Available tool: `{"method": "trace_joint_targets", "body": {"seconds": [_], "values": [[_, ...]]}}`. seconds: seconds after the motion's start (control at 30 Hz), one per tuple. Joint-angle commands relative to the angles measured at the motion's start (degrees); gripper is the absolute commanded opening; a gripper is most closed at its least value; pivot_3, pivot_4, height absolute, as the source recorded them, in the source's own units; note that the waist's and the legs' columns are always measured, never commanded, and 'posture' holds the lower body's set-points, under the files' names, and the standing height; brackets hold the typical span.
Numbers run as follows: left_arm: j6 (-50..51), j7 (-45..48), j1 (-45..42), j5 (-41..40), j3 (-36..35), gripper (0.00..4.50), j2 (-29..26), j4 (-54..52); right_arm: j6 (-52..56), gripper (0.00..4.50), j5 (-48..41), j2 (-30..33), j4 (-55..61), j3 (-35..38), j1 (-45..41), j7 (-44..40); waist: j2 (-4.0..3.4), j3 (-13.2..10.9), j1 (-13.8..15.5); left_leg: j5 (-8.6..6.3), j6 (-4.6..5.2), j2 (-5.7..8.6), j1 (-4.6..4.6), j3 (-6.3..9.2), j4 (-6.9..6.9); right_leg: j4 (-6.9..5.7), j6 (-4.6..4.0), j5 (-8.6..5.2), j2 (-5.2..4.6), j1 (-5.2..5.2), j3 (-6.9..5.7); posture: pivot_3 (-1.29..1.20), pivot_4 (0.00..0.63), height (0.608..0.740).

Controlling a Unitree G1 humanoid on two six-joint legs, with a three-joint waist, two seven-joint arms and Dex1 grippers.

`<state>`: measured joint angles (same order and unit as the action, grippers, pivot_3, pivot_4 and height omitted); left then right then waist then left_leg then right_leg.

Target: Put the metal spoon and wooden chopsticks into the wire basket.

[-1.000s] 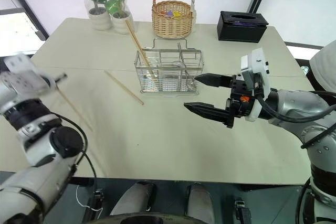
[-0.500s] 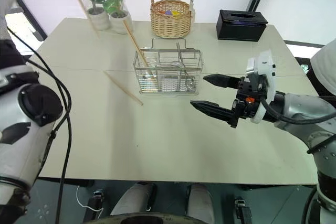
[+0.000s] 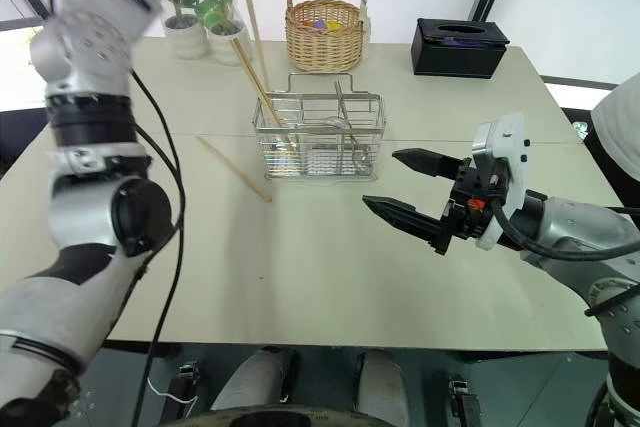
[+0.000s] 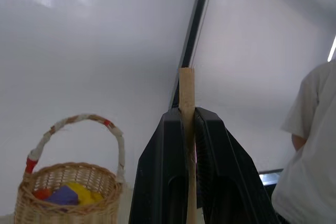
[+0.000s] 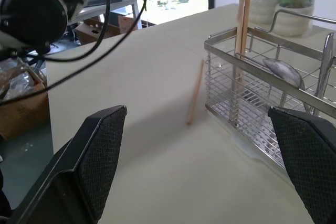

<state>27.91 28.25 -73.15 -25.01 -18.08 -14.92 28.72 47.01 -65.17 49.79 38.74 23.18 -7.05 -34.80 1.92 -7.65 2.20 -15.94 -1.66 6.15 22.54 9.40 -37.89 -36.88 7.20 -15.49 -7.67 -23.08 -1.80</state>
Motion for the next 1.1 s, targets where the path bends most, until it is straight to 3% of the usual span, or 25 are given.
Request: {"method": "trace_joint_targets", "body": {"seconds": [0.03,0.37,0.47,0.7,0.87,0.97,1.1], "values": [[-4.9,0.7,2.2,1.7,2.7,0.05,1.1,-0.5,-1.6,4.5,-1.4,0.2,1.9,2.1,-0.2,0.8,0.0,0.0,0.1,0.0,0.0,0.0,0.01,0.0,0.0,0.01,0.0,0.0,0.0,0.0,0.0,0.0,0.15,0.655],[-9.4,-0.4,10.6,2.8,6.2,0.05,4.4,-3.8,-1.5,4.5,-2.2,0.5,0.3,1.0,-2.4,2.4,0.0,0.0,0.1,-0.02,0.05,0.0,0.02,0.01,0.0,0.09,0.0,0.0,0.0,0.04,0.0,0.0,0.15,0.655],[-8.3,-1.0,12.0,1.8,6.1,1.14,4.7,-6.6,-1.4,4.5,-2.3,0.5,-0.2,0.7,-3.1,2.4,0.0,0.0,0.1,-0.02,0.05,0.0,0.03,0.02,0.0,0.11,0.0,0.0,0.0,0.04,-0.01,0.0,0.15,0.655],[-1.9,-2.7,14.0,-0.5,5.5,4.48,3.0,-14.1,-1.5,4.5,-1.2,0.1,-2.0,-1.3,-4.8,1.5,-0.01,0.0,0.0,-0.03,0.06,0.0,0.0,0.01,0.0,0.14,0.0,0.0,0.01,0.09,-0.01,0.0,0.15,0.655],[2.4,-7.3,9.8,-2.4,2.2,4.48,0.1,-16.2,-1.8,4.5,-0.2,-0.2,-3.1,-3.3,-6.7,1.1,-0.01,0.0,0.0,-0.03,0.07,-0.01,-0.02,0.04,0.0,0.11,0.0,0.0,0.03,0.09,-0.02,0.0,0.15,0.655],[5.1,-20.7,2.6,0.2,-2.1,4.48,-2.9,-12.4,-2.3,4.5,0.6,-0.3,-4.1,-4.0,-7.6,0.2,0.08,-0.1,0.0,-0.03,0.07,-0.01,0.0,0.06,0.0,0.11,0.0,0.0,0.05,0.06,-0.03,0.0,0.15,0.655],[10.6,-38.4,0.7,5.4,-4.9,4.48,-2.8,-8.5,-3.1,4.5,1.9,-1.2,-4.9,-5.2,-7.9,-0.7,-0.21,0.1,0.1,-0.07,0.14,0.02,-0.13,0.02,0.09,0.28,0.05,-0.03,0.05,0.22,-0.05,0.0,0.15,0.655]]}}
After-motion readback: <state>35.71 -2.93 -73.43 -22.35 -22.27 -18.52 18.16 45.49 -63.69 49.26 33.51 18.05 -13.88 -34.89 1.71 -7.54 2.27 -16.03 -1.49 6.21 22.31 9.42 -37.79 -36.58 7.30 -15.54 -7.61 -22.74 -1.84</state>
